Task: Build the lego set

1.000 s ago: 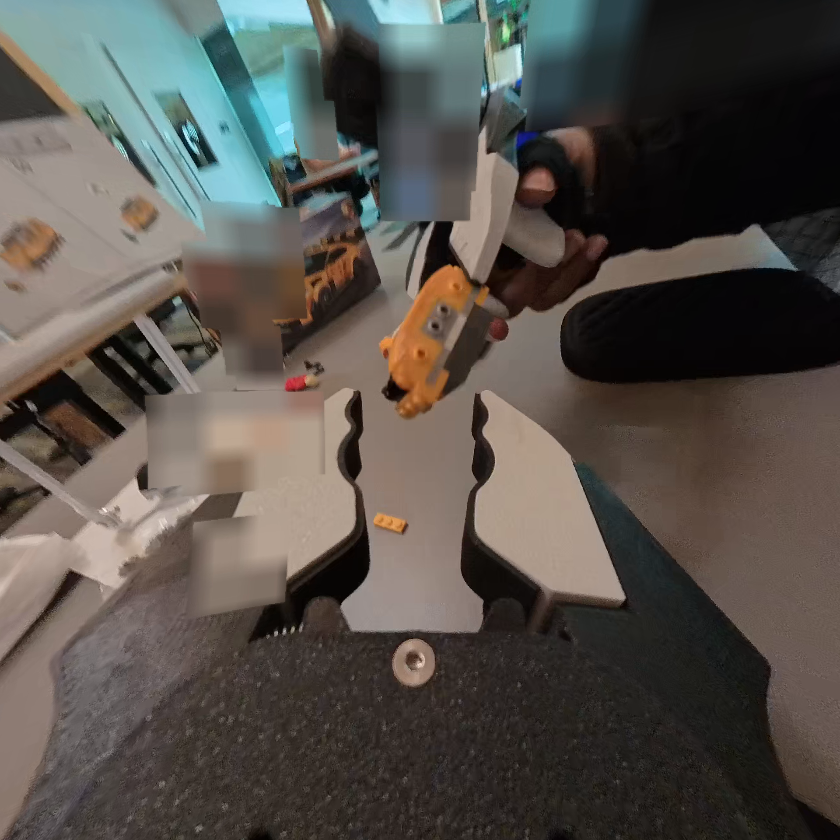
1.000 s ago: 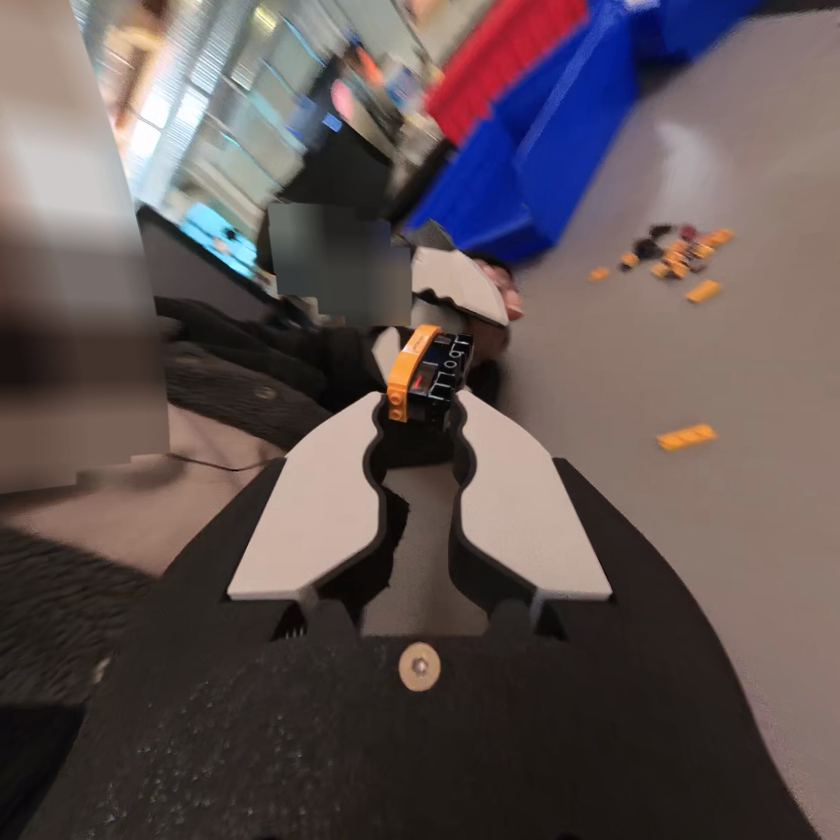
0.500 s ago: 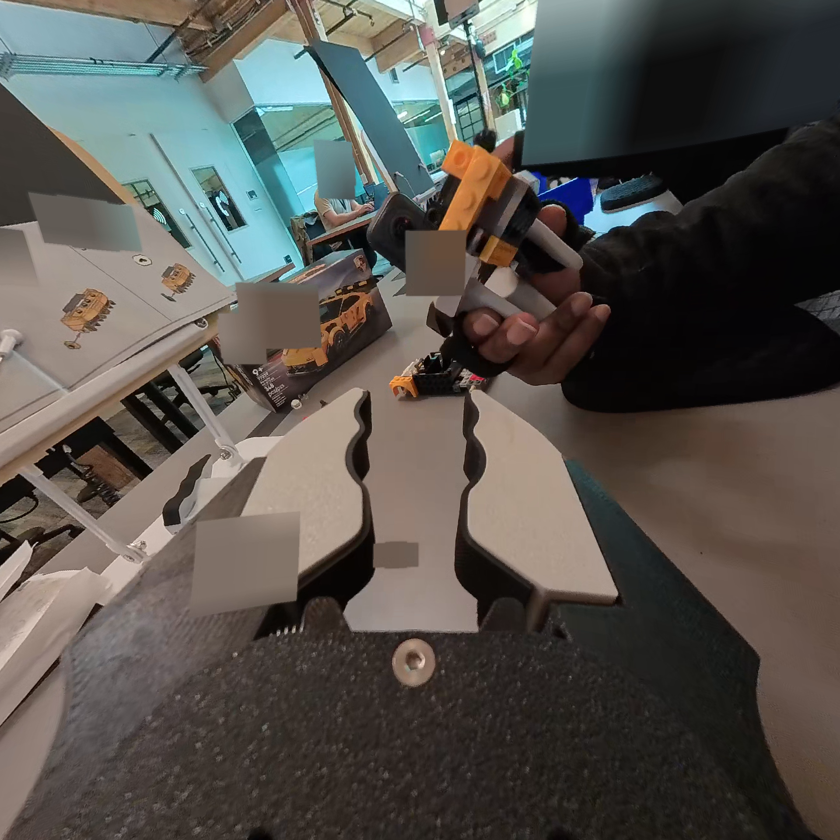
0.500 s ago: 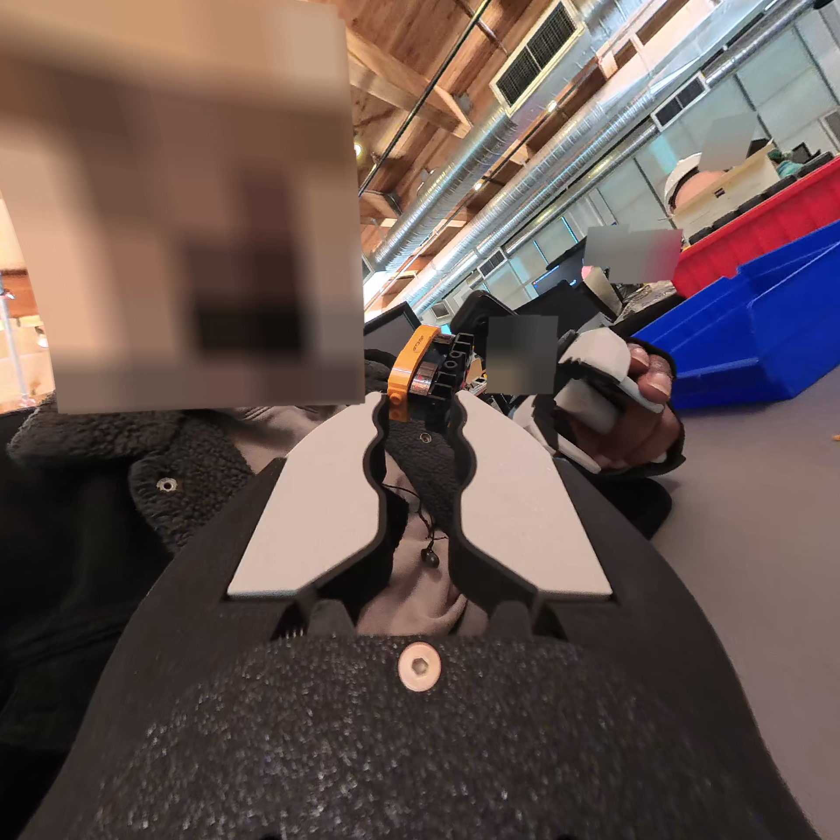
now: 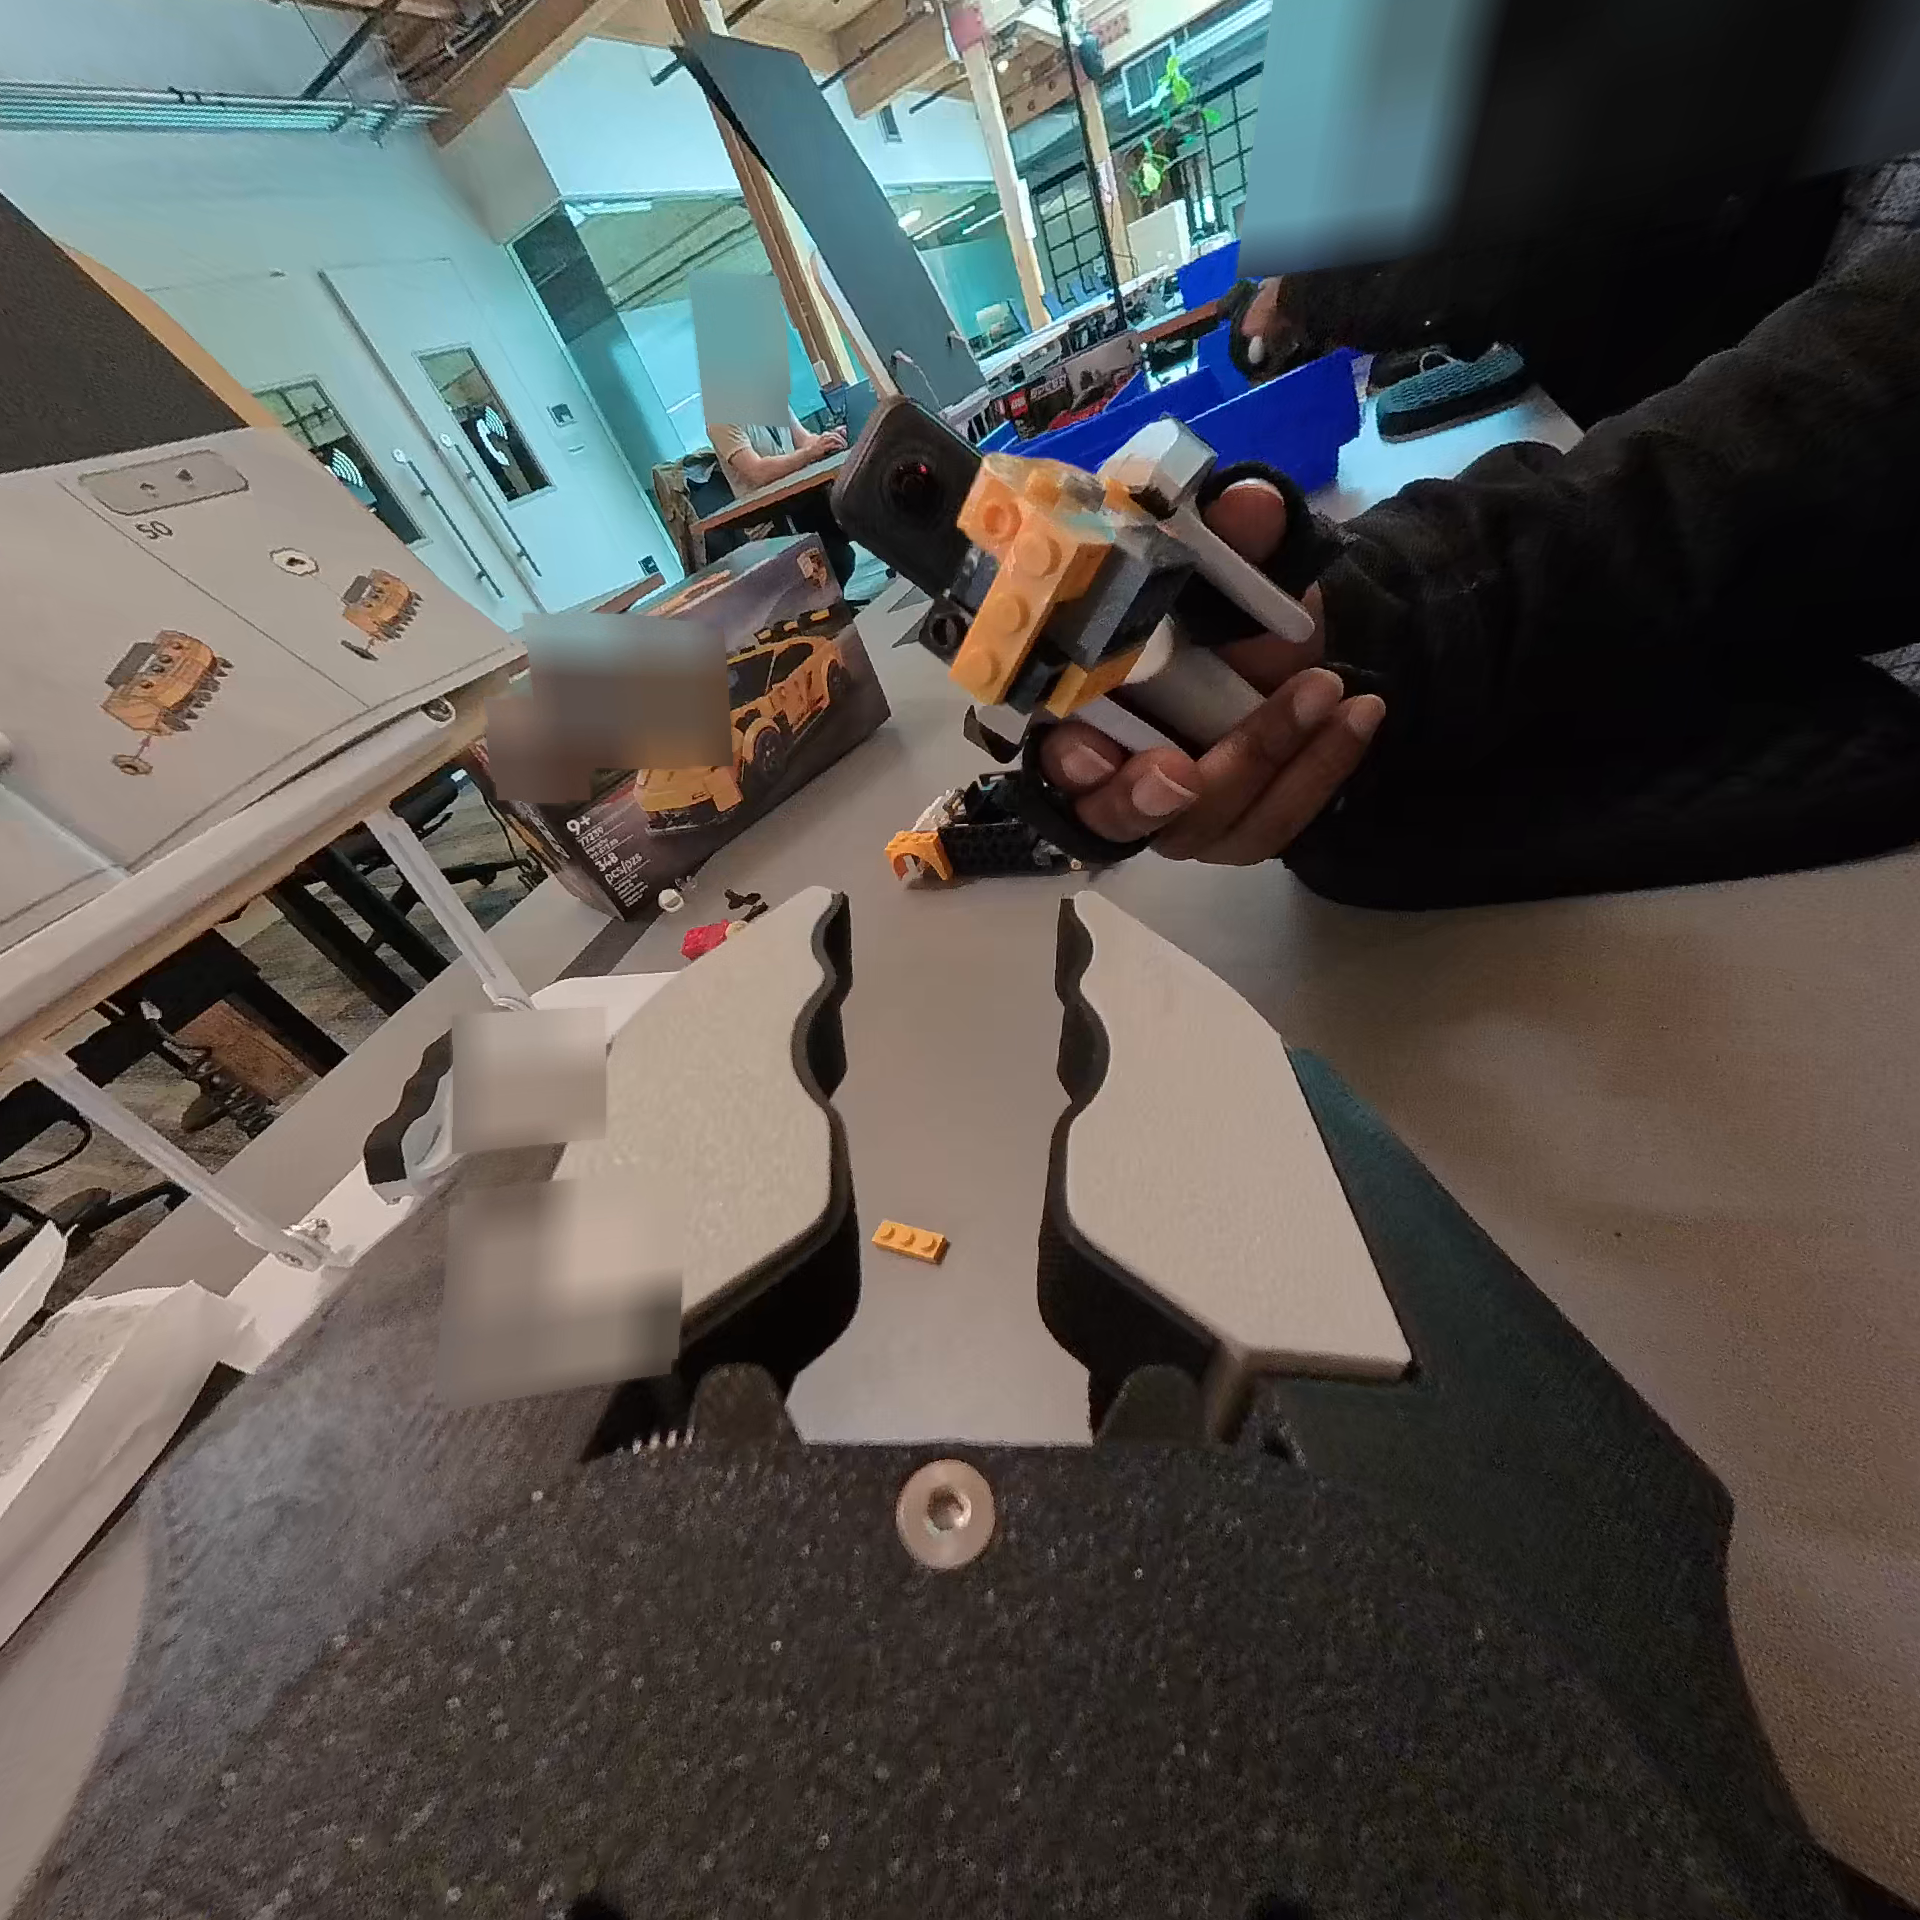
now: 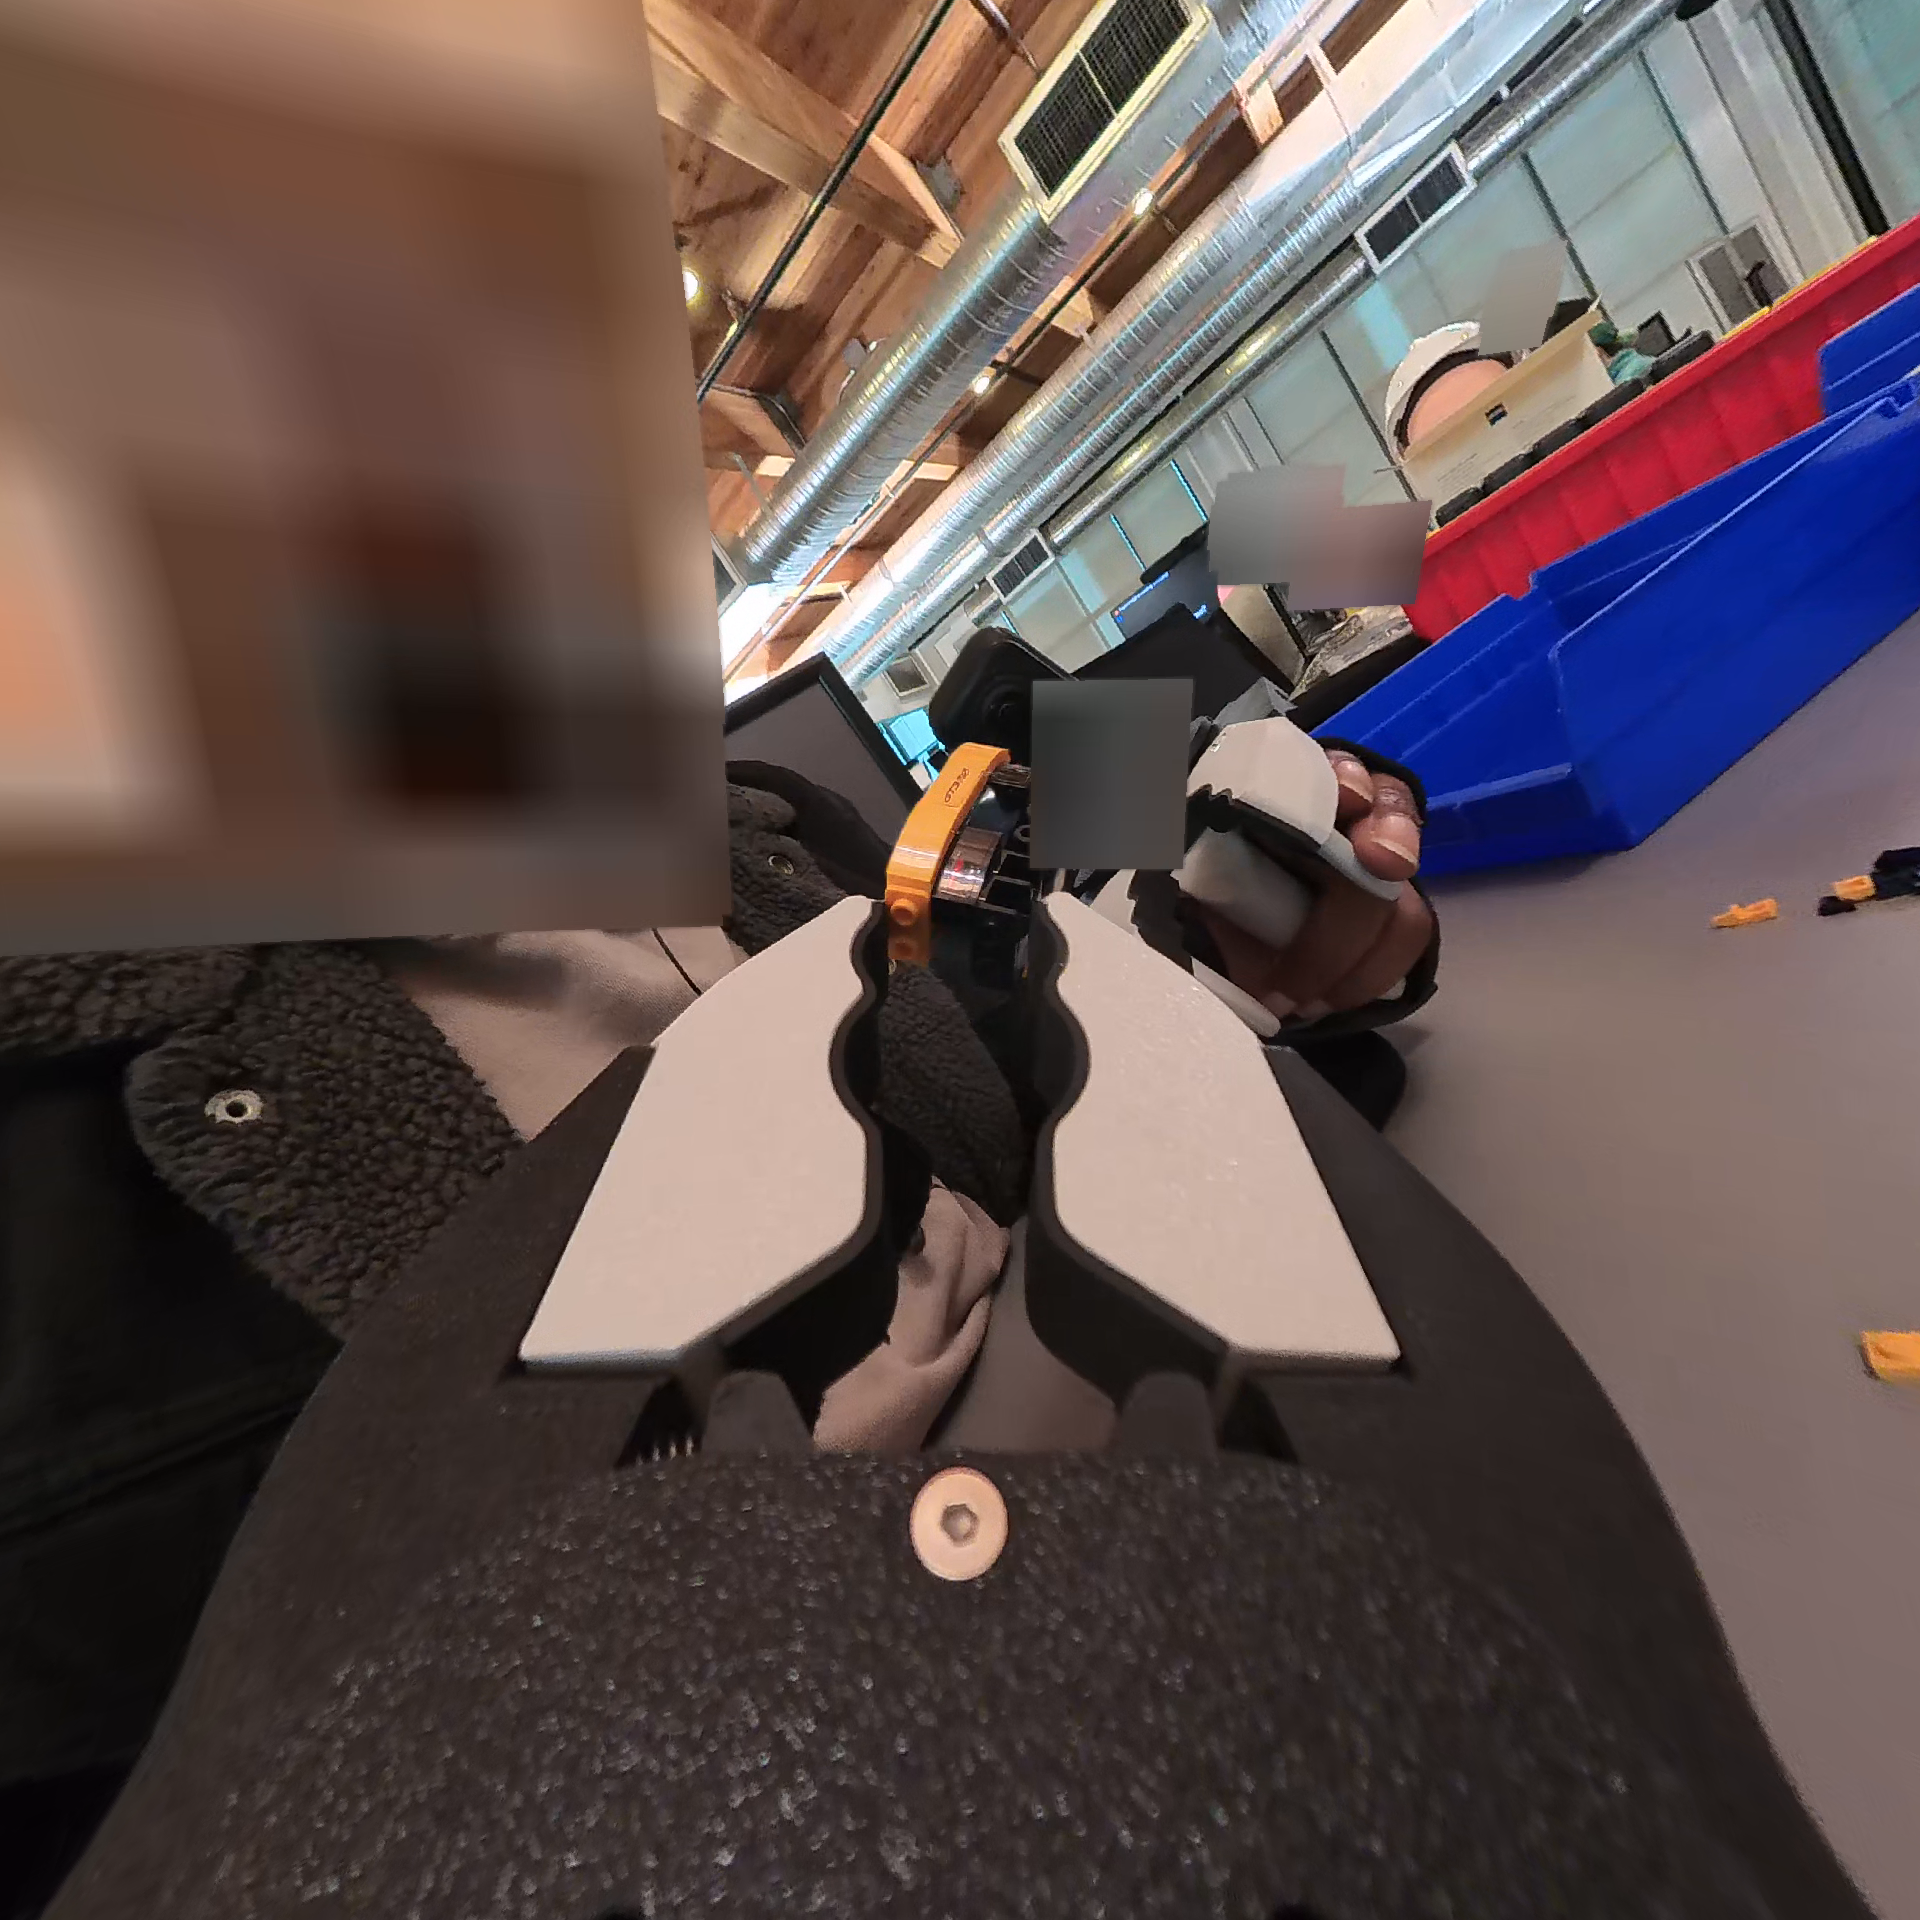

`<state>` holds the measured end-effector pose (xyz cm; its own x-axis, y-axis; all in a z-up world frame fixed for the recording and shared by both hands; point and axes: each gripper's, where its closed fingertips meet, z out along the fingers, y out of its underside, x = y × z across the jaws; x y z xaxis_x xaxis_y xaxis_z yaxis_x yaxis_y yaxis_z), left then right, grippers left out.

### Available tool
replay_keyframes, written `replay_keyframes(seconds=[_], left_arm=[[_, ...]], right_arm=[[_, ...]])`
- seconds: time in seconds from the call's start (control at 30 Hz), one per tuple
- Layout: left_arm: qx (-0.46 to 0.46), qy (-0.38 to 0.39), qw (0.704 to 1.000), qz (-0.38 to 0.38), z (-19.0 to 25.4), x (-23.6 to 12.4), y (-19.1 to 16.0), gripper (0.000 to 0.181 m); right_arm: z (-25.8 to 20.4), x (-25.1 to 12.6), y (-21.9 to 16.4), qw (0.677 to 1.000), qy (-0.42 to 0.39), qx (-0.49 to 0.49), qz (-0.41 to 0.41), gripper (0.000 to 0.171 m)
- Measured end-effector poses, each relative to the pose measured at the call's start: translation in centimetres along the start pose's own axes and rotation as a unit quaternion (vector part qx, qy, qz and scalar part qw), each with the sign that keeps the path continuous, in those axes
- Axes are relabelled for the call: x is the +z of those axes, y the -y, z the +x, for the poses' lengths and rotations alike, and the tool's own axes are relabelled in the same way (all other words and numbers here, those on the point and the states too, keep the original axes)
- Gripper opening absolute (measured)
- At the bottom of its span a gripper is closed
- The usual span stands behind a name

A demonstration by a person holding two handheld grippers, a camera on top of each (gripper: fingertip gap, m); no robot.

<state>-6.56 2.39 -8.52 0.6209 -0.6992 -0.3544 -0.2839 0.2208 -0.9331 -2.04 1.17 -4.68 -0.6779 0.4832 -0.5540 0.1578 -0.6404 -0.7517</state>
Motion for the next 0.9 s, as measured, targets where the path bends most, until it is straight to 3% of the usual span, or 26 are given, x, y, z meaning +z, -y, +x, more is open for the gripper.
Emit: replay_keyframes(seconds=[0.9], left_arm=[[0.006,0.011,1.0,-0.01,-0.6,0.1,-0.9,0.036]], right_arm=[[3.0,-0.5,-1.3,0.997,-0.07,0.016,-0.015,0.025]])
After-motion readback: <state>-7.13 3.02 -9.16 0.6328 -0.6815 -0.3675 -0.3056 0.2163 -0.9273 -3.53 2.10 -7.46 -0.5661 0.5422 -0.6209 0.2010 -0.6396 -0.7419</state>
